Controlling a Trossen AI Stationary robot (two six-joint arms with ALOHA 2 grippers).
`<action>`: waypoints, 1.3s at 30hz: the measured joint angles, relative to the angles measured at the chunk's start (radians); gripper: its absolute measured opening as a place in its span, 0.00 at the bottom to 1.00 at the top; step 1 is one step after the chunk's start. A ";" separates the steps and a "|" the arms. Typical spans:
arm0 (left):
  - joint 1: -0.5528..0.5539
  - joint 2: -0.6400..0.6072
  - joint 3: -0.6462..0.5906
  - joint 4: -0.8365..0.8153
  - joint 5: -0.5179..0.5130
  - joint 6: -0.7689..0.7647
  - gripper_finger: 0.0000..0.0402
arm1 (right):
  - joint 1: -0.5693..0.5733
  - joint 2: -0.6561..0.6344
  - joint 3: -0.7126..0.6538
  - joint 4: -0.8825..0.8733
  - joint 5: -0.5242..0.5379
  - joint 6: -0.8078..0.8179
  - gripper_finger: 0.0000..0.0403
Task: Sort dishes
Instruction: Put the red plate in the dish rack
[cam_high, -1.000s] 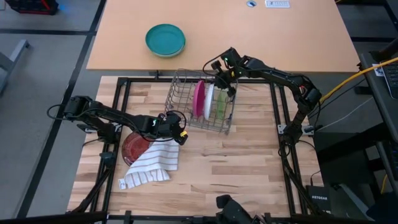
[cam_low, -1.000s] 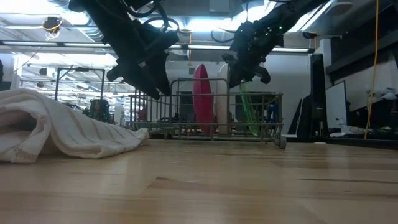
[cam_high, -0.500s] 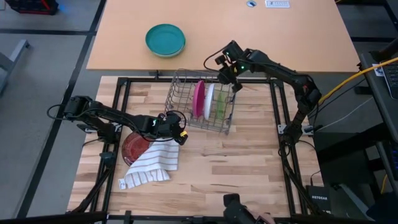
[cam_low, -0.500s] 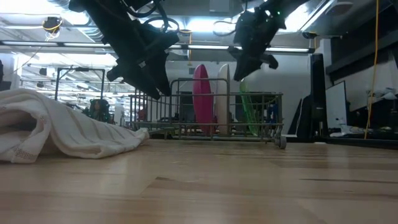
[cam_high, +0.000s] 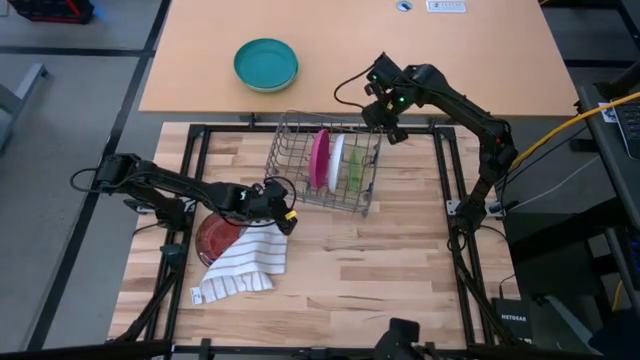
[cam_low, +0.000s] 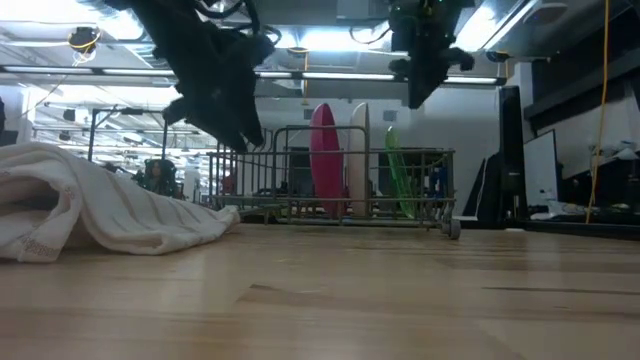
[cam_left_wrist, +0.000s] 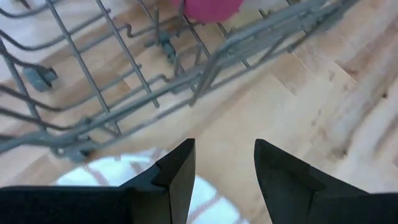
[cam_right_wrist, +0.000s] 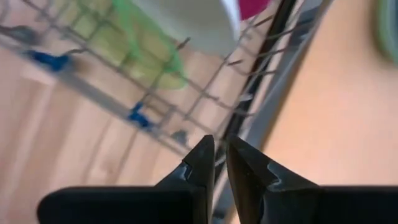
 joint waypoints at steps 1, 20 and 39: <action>0.001 -0.018 0.000 -0.018 0.010 0.000 0.39 | 0.000 0.000 0.003 -0.024 0.000 0.014 0.12; 0.095 -0.323 0.000 -0.735 0.156 -0.056 0.39 | 0.000 0.000 -0.001 -0.184 -0.147 0.066 0.12; 0.212 -0.291 -0.256 -0.685 0.334 0.139 0.39 | 0.000 0.000 -0.001 -0.165 -0.153 0.064 0.12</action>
